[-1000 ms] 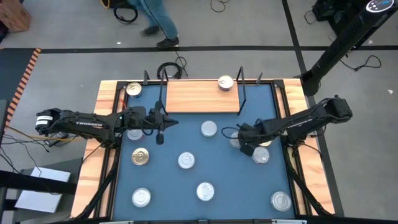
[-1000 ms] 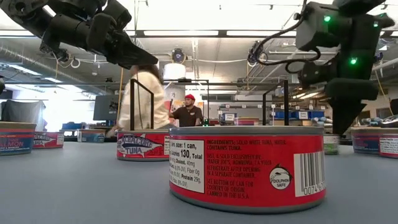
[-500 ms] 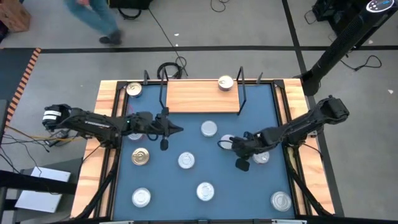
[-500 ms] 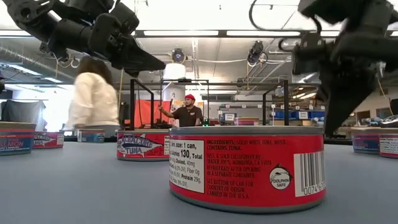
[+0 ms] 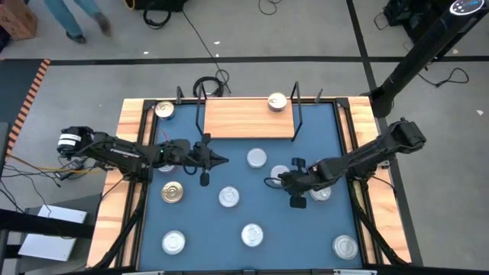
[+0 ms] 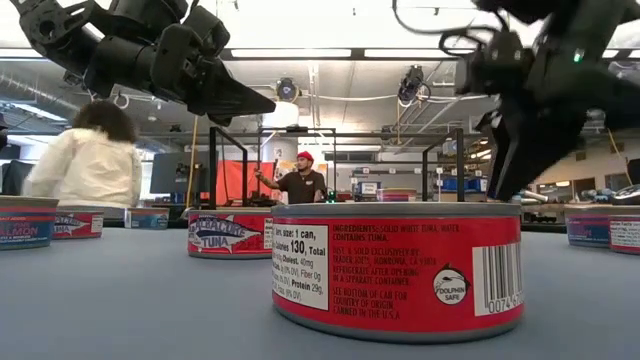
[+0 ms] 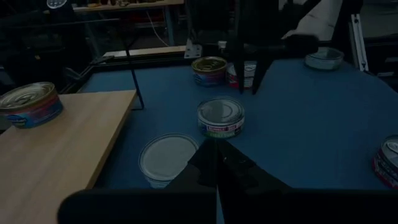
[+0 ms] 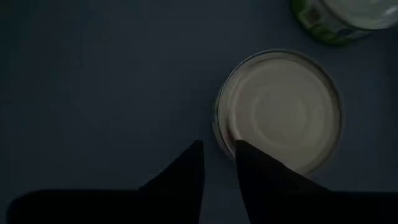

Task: Stack canned seafood by type on shelf
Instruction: Put the green tuna can on the shelf

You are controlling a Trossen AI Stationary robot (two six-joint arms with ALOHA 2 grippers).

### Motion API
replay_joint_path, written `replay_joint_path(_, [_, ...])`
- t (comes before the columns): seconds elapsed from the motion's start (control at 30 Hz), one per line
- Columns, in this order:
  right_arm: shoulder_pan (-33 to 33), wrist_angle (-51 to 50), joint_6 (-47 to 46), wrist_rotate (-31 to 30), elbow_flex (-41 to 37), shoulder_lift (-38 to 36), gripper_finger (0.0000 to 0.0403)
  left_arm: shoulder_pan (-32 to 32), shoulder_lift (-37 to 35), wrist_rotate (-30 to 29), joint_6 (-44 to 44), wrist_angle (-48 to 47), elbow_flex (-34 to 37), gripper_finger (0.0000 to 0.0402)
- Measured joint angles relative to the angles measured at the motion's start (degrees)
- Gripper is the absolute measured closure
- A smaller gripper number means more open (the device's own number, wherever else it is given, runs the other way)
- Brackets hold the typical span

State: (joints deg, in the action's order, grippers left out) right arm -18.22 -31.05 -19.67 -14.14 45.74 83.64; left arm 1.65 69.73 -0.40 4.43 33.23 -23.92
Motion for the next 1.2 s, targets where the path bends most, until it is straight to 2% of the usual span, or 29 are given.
replay_joint_path(0.27, [0.84,-0.95,6.10,-0.11,3.88,7.76,0.0309,0.00,0.00,0.00,0.02,-0.04,0.00,0.0401])
replay_joint_path(0.57, [1.24,-3.04,11.34,-0.83,9.05,13.27,0.0368,0.00,0.00,0.00,0.02,-0.19,0.00,0.0401])
replay_joint_path(0.73, [1.72,-4.68,12.27,0.00,10.73,13.28,0.0397,0.00,0.00,0.00,0.02,-0.36,0.00,0.0401])
replay_joint_path(1.2, [6.13,-8.38,9.05,10.85,19.38,10.69,0.0399,0.00,-0.02,0.00,0.06,-0.39,0.00,0.0401])
